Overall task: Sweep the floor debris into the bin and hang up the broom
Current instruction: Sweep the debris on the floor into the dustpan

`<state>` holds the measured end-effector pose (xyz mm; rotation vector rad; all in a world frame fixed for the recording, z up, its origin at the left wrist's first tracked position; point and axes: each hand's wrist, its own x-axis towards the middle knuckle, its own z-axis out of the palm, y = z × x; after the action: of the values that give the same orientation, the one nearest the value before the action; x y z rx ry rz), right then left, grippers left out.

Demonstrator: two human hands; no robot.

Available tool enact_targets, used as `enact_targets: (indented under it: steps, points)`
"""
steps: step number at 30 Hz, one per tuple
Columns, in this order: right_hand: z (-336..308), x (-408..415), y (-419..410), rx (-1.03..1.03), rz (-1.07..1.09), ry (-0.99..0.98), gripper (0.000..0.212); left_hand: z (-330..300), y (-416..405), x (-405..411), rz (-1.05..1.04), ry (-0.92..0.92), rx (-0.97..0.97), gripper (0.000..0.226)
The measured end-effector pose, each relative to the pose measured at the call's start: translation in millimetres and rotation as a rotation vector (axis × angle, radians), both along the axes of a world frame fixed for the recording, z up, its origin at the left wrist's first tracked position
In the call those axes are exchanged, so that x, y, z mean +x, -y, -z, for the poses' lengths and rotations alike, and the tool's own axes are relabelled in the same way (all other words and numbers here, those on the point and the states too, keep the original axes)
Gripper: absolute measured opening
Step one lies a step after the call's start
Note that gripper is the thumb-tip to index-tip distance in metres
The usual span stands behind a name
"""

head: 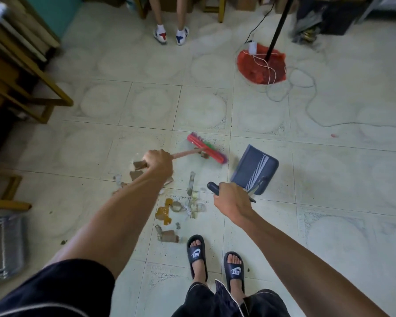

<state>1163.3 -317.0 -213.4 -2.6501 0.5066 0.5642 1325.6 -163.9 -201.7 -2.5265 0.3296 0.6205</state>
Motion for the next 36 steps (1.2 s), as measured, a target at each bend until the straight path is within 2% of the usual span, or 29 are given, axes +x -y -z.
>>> enact_targets:
  steps: [4,8,13,19,23,26,29,32,36]
  points:
    - [6,13,-11,-0.02,-0.034,-0.003,0.011,28,31,5,-0.069,-0.191,-0.26,0.038]
    - [14,31,-17,-0.022,-0.019,-0.021,0.009,50,36,3,-0.108,-0.231,-0.285,0.035]
    - [12,50,-9,-0.056,0.016,-0.003,0.008,53,7,-9,-0.123,-0.309,-0.281,0.045]
    - [1,62,-23,-0.058,-0.019,0.001,0.007,23,-18,-11,-0.137,-0.35,-0.324,0.046]
    - [0,65,-31,-0.048,-0.079,0.001,0.01,5,-30,-18,-0.242,-0.351,-0.298,0.028]
    - [2,69,-32,-0.037,-0.168,0.023,0.02,-22,-34,-5,-0.293,-0.368,-0.281,0.017]
    - [1,79,-28,0.007,-0.245,0.039,0.025,-53,-36,10,-0.351,-0.363,-0.248,0.024]
    - [-11,98,-20,0.048,-0.311,0.038,0.018,-77,-37,13,-0.427,-0.327,-0.23,0.03]
    - [-34,128,-15,0.093,-0.427,0.044,0.019,-85,-49,11,-0.637,-0.244,-0.25,0.025]
